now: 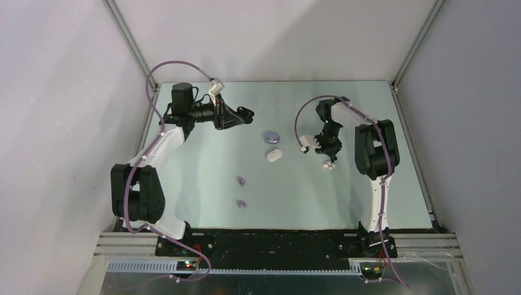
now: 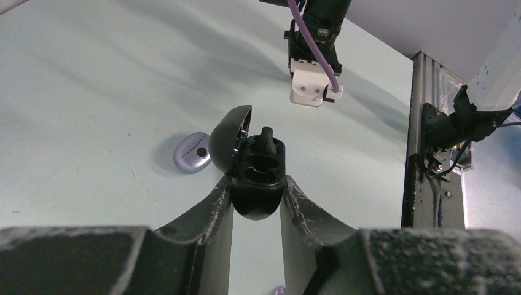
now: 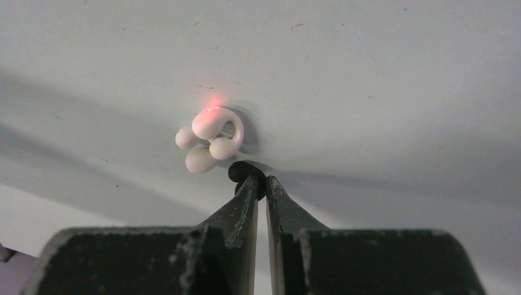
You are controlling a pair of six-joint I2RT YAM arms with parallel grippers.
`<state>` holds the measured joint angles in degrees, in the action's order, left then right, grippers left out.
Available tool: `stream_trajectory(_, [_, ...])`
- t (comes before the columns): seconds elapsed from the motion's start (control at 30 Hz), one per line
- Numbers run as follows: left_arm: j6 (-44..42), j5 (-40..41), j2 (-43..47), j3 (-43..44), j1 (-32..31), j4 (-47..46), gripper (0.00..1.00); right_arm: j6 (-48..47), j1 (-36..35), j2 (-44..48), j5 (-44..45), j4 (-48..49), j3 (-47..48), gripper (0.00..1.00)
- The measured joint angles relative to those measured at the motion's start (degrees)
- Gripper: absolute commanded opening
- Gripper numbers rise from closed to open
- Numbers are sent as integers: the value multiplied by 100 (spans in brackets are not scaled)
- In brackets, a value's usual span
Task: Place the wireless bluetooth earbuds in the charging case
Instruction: Pick up the earbud from the center of the board.
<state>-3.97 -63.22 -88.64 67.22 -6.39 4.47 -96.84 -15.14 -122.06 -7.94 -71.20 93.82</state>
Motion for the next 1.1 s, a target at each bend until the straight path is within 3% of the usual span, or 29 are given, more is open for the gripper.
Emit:
stream_trajectory(0.1, [2, -2, -44, 0, 2, 0, 0, 61, 28, 0, 9, -109, 2, 12])
stream_trajectory(0.3, [7, -2, -87, 0, 4, -2, 0, 155, 52, 0, -2, -262, 28, 0])
stream_trajectory(0.7, [146, 7, -140, 0, 4, -114, 0, 992, 153, 22, -564, -691, 1147, 0])
stream_trajectory(1.1, [822, 424, -439, 0, -153, -929, 0, 3499, -223, 365, -1648, -632, 2938, 0])
